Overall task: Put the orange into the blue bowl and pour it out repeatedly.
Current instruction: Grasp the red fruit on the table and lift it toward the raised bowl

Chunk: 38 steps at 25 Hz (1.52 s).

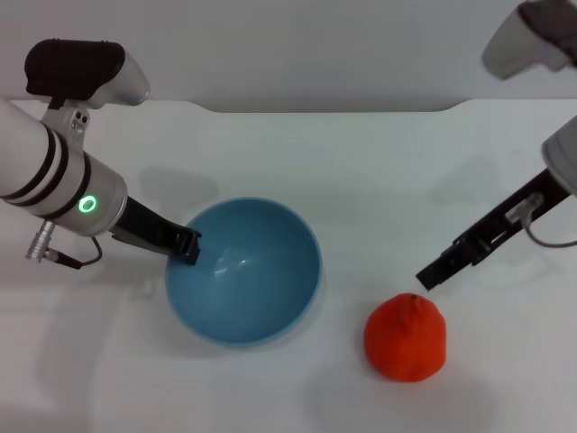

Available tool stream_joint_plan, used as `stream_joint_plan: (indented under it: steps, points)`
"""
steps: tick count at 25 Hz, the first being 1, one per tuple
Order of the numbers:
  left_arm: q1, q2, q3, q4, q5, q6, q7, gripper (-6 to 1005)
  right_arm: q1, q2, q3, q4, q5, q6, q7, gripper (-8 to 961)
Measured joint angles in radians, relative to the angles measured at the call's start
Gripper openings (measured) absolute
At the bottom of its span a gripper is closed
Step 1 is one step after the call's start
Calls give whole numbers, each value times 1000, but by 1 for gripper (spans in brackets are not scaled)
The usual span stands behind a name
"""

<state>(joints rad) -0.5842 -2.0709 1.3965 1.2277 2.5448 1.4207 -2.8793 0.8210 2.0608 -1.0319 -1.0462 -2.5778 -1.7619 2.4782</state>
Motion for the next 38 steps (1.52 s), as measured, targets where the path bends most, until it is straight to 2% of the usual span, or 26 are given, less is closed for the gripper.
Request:
stream_joint_plan:
  steps: [7, 12, 13, 20, 25, 31, 35, 38]
  points:
    - [4, 1, 2, -2, 0, -2, 0, -1, 0, 14, -116, 12, 21, 28, 45, 574]
    - [0, 2, 4, -2, 0, -4, 0, -2, 9, 14, -206, 76, 82, 77, 50, 575]
    - [-2, 1, 5, -3, 0, -5, 0, -2, 15, 14, -249, 105, 83, 109, 52, 575]
    - [-3, 0, 7, -4, 0, -5, 0, -2, 22, 15, -332, 132, 75, 151, 58, 543]
    - [-4, 0, 7, -11, 0, -5, 0, -2, 5, 13, -336, 101, 74, 161, 40, 488]
    - [-6, 0, 7, -13, 0, -6, 1, -1, -44, 11, -301, 36, 78, 148, 4, 279]
    - [-15, 2, 7, -15, 20, -6, 2, -1, -74, 9, -203, -20, 78, 95, -40, 198]
    - [-35, 2, 37, -20, 40, 5, 4, -2, -92, 9, -96, -128, 93, 18, -87, 171]
